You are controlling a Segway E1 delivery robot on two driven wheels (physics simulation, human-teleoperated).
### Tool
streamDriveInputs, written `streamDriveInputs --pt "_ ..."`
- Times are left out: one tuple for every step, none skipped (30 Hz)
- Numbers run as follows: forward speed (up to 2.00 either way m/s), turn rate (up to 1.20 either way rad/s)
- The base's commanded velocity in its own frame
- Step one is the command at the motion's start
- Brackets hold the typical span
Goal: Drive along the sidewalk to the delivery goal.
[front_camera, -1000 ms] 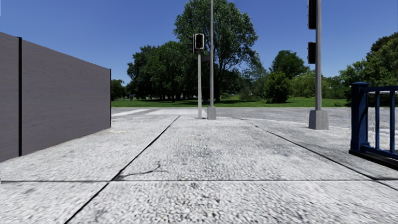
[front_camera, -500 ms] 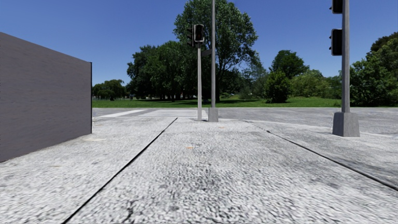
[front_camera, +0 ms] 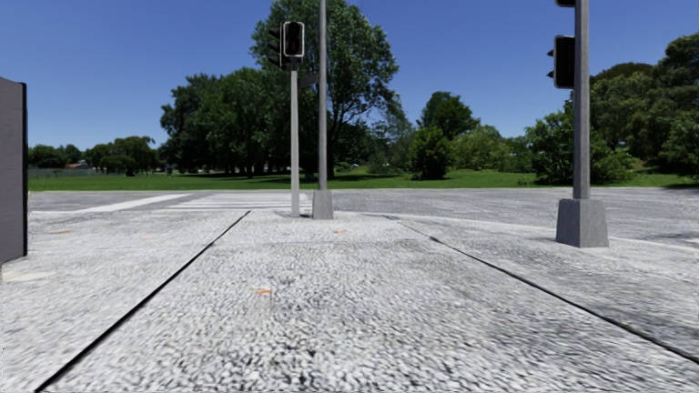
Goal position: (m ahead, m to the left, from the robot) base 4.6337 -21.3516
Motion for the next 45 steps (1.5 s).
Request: streamDriveInputs --pt "1.58 -0.53" --pt "1.58 -0.53" --pt "1.58 -0.53" --pt "1.58 -0.53" --pt "1.58 -0.53" --pt "1.58 -0.53" --pt "1.58 -0.53" --pt "1.58 -0.53" --pt "1.58 -0.53" --pt "1.58 -0.53" --pt "1.58 -0.53" --pt "1.58 -0.53" --pt "1.58 -0.53" --pt "1.58 -0.53" --pt "1.58 -0.53" --pt "1.58 -0.53" --pt "1.58 -0.56" --pt "1.58 -0.56" --pt "1.58 -0.6" --pt "1.58 -0.61" --pt "1.58 -0.62" --pt "1.58 -0.62" --pt "1.58 -0.62" --pt "1.58 -0.62" --pt "1.58 -0.62" --pt "1.58 -0.62" --pt "1.58 -0.62" --pt "1.58 -0.62" --pt "1.58 -0.62" --pt "1.58 -0.62" --pt "1.58 -0.62" --pt "1.59 -0.62" --pt "1.59 -0.62" --pt "1.59 -0.62" --pt "1.59 -0.62" --pt "1.59 -0.62" --pt "1.59 -0.62" --pt "1.59 -0.63" --pt "1.59 -0.63" --pt "1.59 -0.63" --pt "1.59 -0.63" --pt "1.59 -0.63" --pt "1.59 -0.63" --pt "1.59 -0.63" --pt "1.59 -0.63"
